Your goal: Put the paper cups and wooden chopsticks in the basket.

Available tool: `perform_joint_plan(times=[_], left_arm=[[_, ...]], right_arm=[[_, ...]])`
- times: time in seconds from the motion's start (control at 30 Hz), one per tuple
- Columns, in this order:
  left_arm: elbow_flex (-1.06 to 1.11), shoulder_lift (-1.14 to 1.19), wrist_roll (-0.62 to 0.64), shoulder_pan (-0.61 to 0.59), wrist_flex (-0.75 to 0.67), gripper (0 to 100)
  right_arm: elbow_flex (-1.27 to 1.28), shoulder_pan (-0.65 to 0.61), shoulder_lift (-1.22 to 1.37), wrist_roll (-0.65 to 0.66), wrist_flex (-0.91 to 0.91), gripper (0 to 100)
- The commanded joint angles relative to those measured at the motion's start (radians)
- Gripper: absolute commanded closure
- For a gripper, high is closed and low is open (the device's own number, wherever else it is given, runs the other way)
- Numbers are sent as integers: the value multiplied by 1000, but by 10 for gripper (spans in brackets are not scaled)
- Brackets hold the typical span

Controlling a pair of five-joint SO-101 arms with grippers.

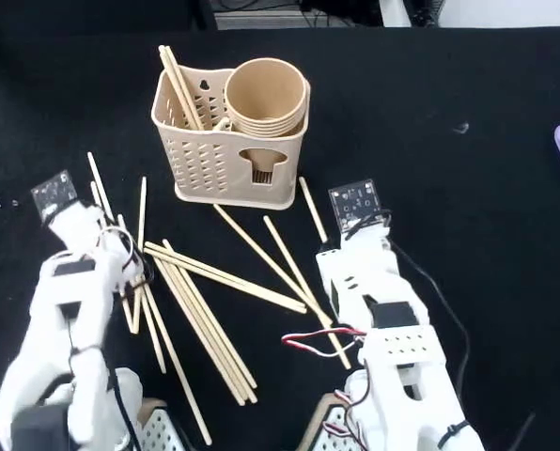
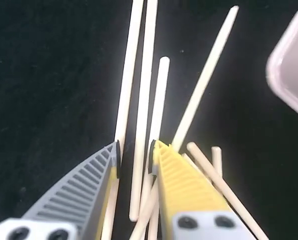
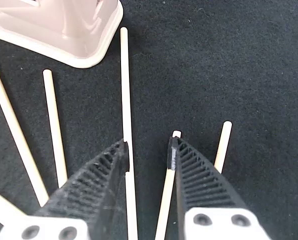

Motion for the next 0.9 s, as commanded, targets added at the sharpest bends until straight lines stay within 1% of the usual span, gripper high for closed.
perform_joint_plan(times=[0.0,0.17,0.33,0.43,0.5,0.63,0.87], left_arm=[[-148,166,15,7,-8,873],[-177,215,9,-2,-8,873],[-191,224,6,-85,-8,870],[-186,227,-55,-131,-6,870],[-185,227,-78,-139,0,870],[-219,227,-84,-128,75,870],[-254,245,-84,-70,77,870]], right_arm=[[-35,-17,-25,8,2,857],[-35,-17,-25,8,2,857],[-35,-17,-25,8,2,857],[-35,-17,-25,8,2,857],[-35,-17,-25,8,2,857],[-35,-17,-25,8,2,857],[-35,-17,-25,8,2,857]])
